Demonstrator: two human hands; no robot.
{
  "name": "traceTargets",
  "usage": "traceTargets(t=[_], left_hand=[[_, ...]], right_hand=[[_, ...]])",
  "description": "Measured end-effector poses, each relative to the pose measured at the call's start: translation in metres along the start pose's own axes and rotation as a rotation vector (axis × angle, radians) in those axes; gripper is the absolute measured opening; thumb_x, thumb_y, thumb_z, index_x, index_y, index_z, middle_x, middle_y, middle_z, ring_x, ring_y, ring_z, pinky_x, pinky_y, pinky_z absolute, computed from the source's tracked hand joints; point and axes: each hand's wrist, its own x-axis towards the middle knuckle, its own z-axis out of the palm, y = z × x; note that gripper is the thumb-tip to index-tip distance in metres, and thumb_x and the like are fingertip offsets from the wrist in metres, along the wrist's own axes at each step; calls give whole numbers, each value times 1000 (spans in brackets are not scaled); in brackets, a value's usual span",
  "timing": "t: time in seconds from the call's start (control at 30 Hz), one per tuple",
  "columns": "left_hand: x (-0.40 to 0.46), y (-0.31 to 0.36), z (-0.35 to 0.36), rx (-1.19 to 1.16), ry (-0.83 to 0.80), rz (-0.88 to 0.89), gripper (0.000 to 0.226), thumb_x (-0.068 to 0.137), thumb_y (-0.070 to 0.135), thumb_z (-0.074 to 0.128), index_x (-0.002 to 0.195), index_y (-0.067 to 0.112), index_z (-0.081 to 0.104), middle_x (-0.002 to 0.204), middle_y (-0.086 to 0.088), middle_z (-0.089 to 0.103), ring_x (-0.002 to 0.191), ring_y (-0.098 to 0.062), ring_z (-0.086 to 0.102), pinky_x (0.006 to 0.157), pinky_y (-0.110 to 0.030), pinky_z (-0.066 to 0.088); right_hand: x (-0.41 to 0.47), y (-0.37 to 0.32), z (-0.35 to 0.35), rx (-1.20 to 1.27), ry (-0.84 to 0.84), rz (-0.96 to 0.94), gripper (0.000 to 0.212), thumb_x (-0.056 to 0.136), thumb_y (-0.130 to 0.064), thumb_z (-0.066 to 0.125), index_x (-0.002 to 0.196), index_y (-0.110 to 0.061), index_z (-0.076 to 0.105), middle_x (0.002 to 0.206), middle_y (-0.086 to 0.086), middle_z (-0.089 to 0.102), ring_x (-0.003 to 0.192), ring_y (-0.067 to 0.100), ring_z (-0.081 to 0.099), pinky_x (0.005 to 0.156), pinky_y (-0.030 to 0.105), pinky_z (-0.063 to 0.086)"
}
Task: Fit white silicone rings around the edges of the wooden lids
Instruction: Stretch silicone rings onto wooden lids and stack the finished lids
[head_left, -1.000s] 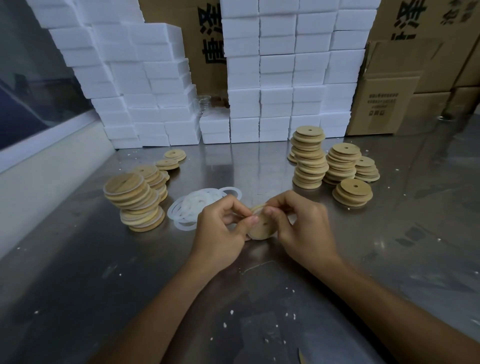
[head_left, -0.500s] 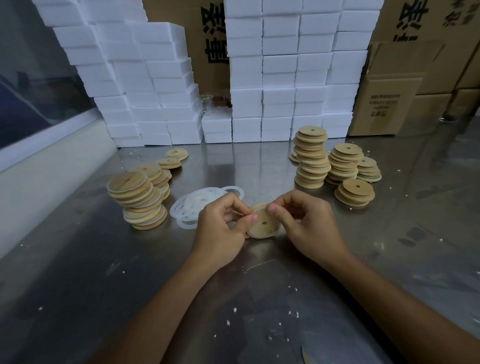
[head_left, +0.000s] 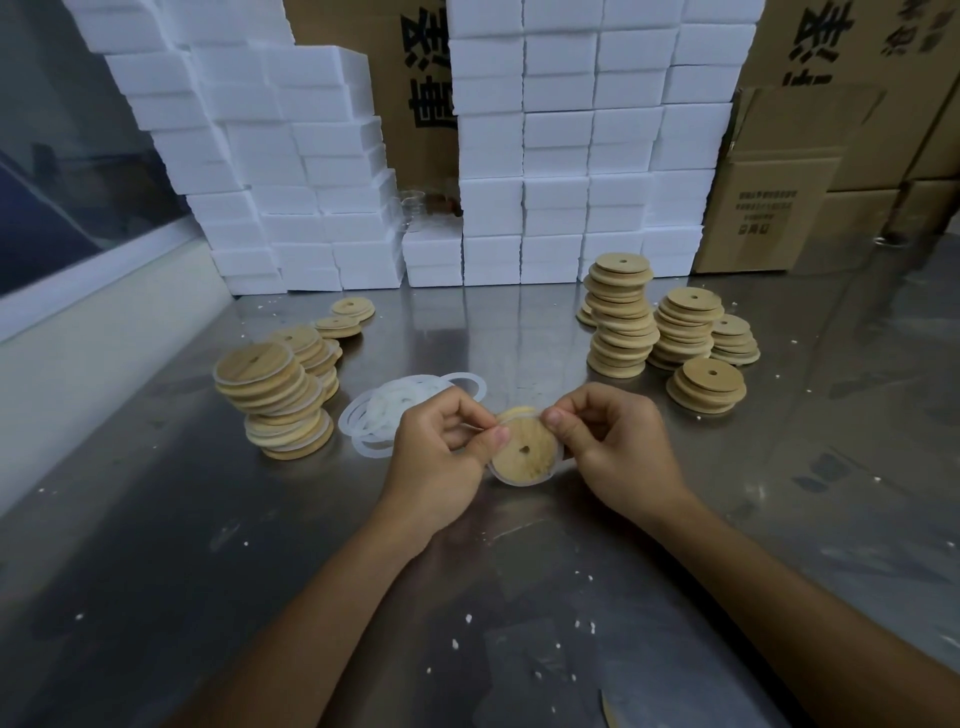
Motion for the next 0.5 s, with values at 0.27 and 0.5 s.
traceTargets(t=[0.27,0.5], left_hand=[[2,-6,1,-111,68,-65,22,83,-4,71,73,12,60,76,-2,73,74,-19,73,66,-28,57],[0,-8,4,146,21,154,39,78,3,75,80,39,60,85,17,68,80,-5,71,70,-21,56]], right_hand=[[0,0,1,-28,-48,35,9,89,-14,72,81,-13,68,74,2,72,65,25,68,67,50,58],[-3,-2,-2,-132,34,-120,7,89,-10,71,83,-13,72,75,-10,70,71,5,65,64,22,52]])
